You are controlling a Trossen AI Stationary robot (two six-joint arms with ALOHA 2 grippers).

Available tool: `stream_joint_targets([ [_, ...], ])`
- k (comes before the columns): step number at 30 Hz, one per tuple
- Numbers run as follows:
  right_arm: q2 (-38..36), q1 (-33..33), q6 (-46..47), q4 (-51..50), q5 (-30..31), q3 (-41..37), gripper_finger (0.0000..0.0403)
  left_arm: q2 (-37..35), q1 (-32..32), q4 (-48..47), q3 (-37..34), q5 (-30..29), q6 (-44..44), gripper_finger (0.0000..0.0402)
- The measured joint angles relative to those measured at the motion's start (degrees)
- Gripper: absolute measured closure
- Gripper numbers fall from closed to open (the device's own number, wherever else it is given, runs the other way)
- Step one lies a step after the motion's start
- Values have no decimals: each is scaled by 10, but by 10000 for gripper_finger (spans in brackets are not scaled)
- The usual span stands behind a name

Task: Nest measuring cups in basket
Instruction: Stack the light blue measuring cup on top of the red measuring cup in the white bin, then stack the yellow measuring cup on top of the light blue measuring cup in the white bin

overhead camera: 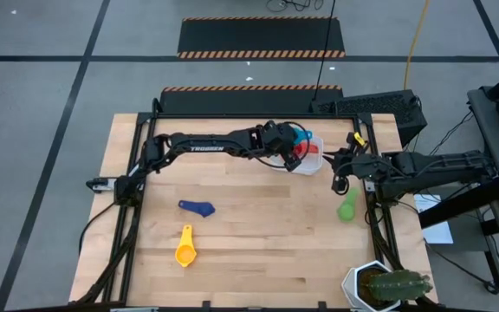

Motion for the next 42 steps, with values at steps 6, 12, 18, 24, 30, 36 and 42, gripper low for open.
stream_joint_targets([
  [6,-5,0,9,0,0,0,369,0,-1,5,0,0,-2,389],
  [12,-5,0,9,0,0,0,369,20,0,9,-2,19,-23,387],
  [18,-6,0,9,-2,0,0,369,35,4,10,0,21,-35,370],
  [24,-6,0,9,-4,0,0,369,36,3,10,-1,22,-26,354],
  [30,-6,0,9,-4,0,0,369,36,4,10,-1,28,-35,294],
  [36,-6,0,15,-4,-1,0,369,28,4,7,-1,34,-39,249],
  [42,-6,0,27,-4,-4,0,369,-20,-7,-6,-1,55,4,243],
])
